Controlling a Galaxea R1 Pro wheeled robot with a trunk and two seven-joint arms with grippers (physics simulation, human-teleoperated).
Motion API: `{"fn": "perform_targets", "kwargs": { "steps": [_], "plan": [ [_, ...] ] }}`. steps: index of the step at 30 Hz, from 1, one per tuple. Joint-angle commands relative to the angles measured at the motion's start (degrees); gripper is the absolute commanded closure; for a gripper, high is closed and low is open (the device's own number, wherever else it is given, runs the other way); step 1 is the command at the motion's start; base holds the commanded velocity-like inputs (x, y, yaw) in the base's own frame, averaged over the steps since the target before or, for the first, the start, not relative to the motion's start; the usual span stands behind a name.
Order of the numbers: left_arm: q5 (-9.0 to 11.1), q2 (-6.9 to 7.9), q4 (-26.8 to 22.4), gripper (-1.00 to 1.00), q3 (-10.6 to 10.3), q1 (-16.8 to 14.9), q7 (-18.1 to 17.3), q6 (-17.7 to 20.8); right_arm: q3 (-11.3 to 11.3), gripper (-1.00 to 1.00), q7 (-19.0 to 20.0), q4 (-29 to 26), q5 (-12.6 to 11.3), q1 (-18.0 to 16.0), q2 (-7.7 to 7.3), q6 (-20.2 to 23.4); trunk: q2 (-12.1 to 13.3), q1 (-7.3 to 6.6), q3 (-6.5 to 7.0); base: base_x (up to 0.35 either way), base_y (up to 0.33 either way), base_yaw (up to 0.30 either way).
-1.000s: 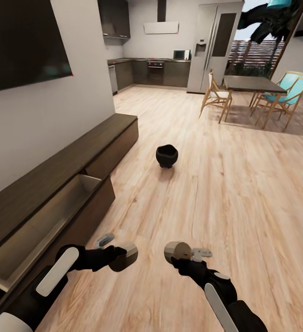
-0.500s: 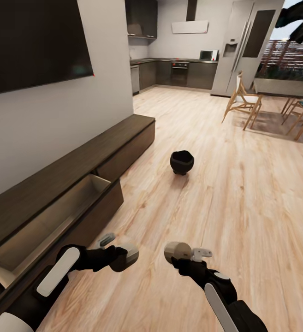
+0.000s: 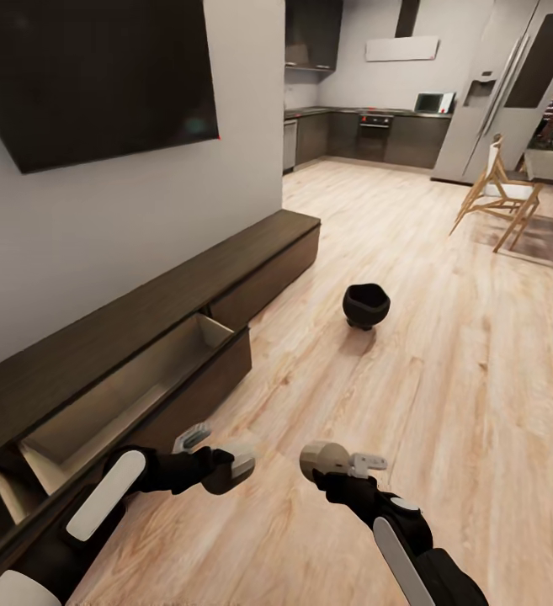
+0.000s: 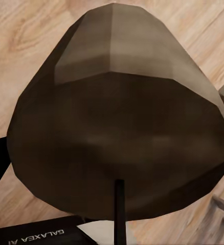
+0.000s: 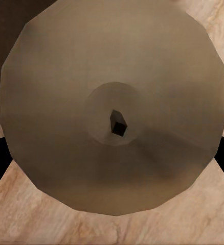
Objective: Place each of the two pumpkins and all three candles from the living room inside a cabinet in the living room (use any cabinet), then make sure every cabinet is closed, and position the cauldron so it is next to a table in the living room.
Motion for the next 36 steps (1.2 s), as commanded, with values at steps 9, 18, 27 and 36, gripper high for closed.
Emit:
{"fn": "perform_targets", "kwargs": {
  "steps": [9,18,27,36],
  "plan": [
    [0.4,-0.05,0.0,1.0,-0.1,-0.1,0.8,0.0,0.1,1.0,-0.5,-0.2,-0.7,0.0,-0.14,0.1,3.6,-1.99,1.58,0.0,0.0,0.29],
    [0.1,-0.14,0.0,1.0,-0.2,-0.1,0.8,0.0,0.1,1.0,-0.5,-0.1,-0.7,0.0,-0.15,0.2,7.2,-3.96,3.19,0.0,0.0,0.29],
    [0.2,-0.13,0.2,1.0,0.0,-0.1,0.8,0.0,0.1,1.0,-0.5,0.2,-0.7,0.0,-0.15,0.2,10.8,-5.94,4.81,0.0,0.0,0.29],
    [0.3,-0.14,0.1,1.0,-0.3,-0.1,0.8,0.0,0.1,1.0,-0.5,0.1,-0.7,0.0,-0.15,0.2,14.0,-7.7,6.24,0.0,0.0,0.29]
  ]
}}
